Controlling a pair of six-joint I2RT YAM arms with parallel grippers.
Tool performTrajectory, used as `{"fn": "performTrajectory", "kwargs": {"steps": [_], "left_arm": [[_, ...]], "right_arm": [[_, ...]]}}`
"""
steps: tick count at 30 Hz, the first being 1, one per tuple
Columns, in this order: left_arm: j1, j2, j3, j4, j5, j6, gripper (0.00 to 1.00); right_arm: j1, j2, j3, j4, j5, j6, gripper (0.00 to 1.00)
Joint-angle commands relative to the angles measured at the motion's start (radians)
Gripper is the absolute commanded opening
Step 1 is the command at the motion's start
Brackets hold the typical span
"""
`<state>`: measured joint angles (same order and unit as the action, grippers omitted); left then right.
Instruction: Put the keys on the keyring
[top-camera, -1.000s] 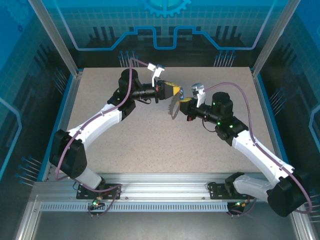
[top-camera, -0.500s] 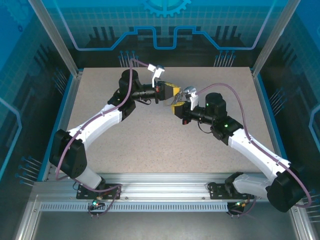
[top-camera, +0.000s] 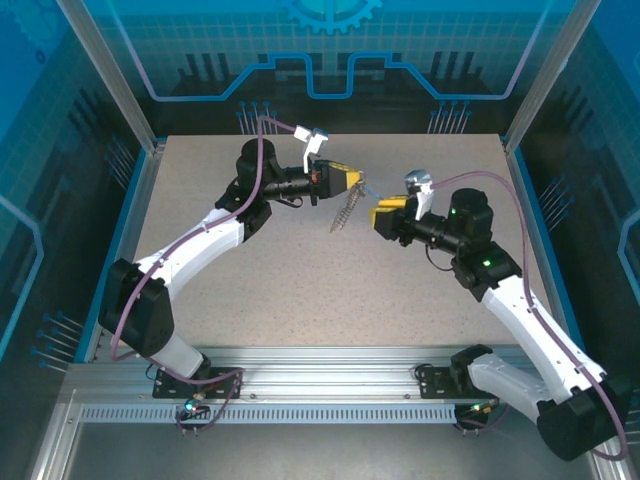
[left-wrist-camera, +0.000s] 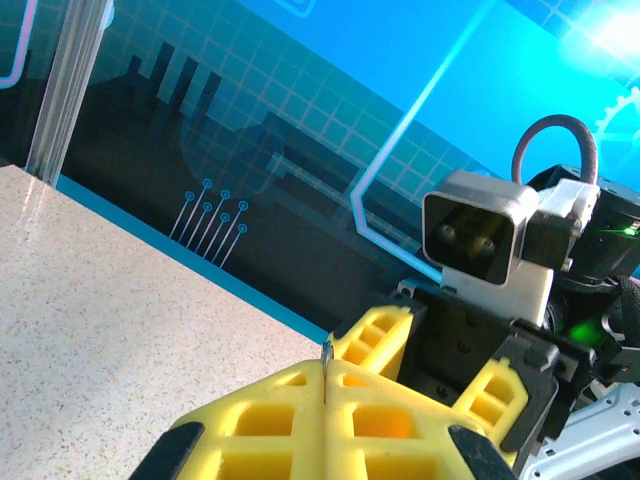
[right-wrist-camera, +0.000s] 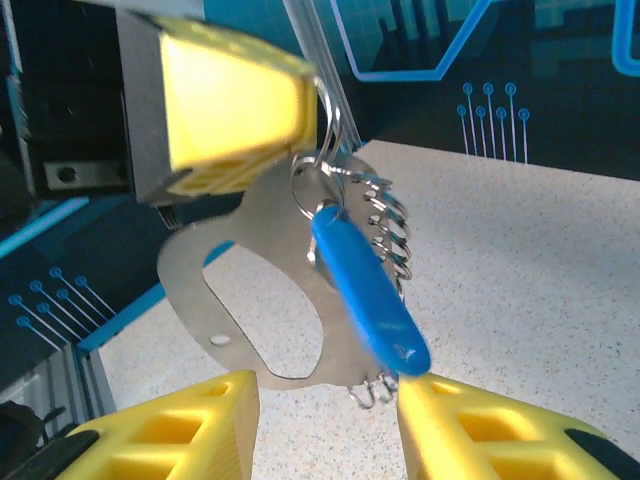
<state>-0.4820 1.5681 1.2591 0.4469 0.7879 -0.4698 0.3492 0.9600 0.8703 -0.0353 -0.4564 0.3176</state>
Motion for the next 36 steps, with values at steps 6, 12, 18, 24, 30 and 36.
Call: {"fn": "performTrajectory", "kwargs": {"steps": [6, 12, 18, 24, 30, 36], "left_arm": [[-0.007, -0.020, -0.012, 0.061, -0.002, -0.008, 0.00], [-0.007, -0.020, -0.014, 0.065, 0.000, -0.010, 0.00], [-0.007, -0.016, -0.019, 0.091, 0.002, -0.025, 0.00], [-0.007, -0.013, -0.026, 0.108, -0.001, -0.036, 0.00], [-0.007, -0.009, -0.022, 0.108, 0.000, -0.038, 0.00], [-0.008, -0.004, -0.020, 0.114, -0.002, -0.041, 0.00]], "right_arm": [[-0.036, 0.042, 0.076, 0.144, -0.039, 0.162, 0.45], [-0.069, 0.089, 0.094, 0.274, -0.064, 0.266, 0.47], [-0.073, 0.156, 0.105, 0.391, -0.120, 0.353, 0.47], [-0.072, 0.206, 0.092, 0.466, -0.157, 0.408, 0.47], [-0.071, 0.228, 0.076, 0.505, -0.185, 0.438, 0.46], [-0.061, 0.243, 0.068, 0.515, -0.214, 0.441, 0.44]]}}
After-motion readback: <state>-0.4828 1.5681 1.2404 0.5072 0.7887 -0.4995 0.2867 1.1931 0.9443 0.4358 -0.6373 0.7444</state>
